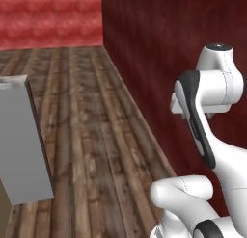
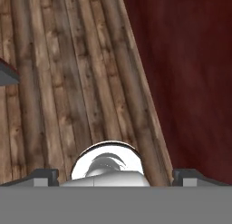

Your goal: There is a tray on the dining counter. Grab the cup, mug, and pitcher and place them on the tray. The pitcher may be placed next to the tray if it cannot fit the tray.

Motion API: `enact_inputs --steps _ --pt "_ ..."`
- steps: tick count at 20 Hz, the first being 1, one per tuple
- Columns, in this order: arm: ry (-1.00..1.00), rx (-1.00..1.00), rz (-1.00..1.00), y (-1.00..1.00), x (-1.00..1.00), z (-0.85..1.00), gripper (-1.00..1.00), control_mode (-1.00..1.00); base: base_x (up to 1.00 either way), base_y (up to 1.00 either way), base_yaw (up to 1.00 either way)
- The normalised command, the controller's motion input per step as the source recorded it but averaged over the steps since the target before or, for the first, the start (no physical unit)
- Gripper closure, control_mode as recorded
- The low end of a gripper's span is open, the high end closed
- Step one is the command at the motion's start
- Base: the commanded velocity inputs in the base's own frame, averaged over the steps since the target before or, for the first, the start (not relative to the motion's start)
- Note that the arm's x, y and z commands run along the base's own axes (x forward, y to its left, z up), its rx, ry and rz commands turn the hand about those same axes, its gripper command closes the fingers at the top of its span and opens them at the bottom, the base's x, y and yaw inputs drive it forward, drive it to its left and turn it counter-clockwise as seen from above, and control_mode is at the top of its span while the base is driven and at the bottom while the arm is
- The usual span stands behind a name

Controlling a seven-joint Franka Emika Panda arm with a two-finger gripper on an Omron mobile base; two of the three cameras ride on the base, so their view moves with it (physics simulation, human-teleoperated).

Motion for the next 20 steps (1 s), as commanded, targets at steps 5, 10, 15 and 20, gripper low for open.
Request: enact_inputs --steps 5,10,15,20 --pt "0.00 0.00 0.00 0.00 0.00 0.00 -1.00 1.00 1.00 0.00 0.03" --pt "0.00 0.00 0.00 0.00 0.00 0.00 -1.00 1.00 1.00 0.00 0.02" --pt "0.00 0.00 0.00 0.00 0.00 0.00 -1.00 1.00 1.00 0.00 0.00" --pt "0.00 0.00 0.00 0.00 0.00 0.00 -1.00 1.00 1.00 0.00 0.00"
